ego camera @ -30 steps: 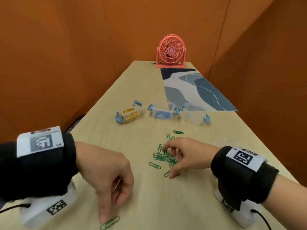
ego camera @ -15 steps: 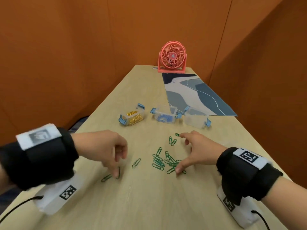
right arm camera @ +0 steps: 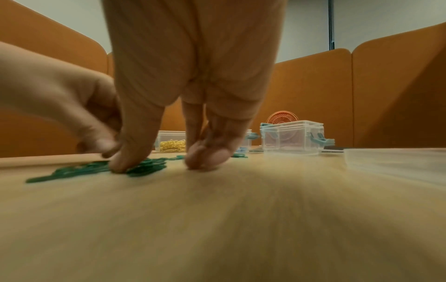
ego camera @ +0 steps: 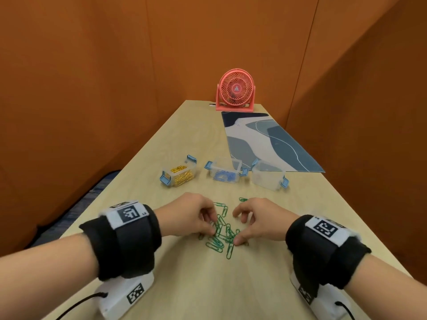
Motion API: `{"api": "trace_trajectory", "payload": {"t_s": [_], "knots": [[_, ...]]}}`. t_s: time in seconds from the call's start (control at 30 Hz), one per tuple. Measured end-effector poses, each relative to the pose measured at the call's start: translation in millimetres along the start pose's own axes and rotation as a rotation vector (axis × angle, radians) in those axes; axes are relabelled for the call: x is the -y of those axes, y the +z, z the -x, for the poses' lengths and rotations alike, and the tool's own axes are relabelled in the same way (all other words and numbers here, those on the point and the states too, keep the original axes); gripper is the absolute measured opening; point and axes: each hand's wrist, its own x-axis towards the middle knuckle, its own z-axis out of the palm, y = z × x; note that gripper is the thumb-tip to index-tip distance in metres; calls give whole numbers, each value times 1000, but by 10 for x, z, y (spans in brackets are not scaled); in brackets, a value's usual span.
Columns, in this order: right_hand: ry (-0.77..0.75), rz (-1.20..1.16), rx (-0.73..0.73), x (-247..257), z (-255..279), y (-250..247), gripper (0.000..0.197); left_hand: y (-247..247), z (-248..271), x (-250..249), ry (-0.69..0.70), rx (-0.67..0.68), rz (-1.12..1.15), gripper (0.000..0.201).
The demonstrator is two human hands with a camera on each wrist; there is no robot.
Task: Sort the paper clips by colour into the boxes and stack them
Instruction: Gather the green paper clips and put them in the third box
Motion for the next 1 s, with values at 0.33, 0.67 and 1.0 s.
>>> {"api": "trace_trajectory", "payload": {"t_s": [0.33,0.67,1.0], "knots": [[112,198,-30,-71,-73,-28,49,-13,-534,-197,149,123,-304,36],[2,18,5,-49,58,-16,124,28,-57,9,157,158,-213,108],[-86,-5,-27,51,2,5,60,50,-123,-13,196,97,-44,34]]}}
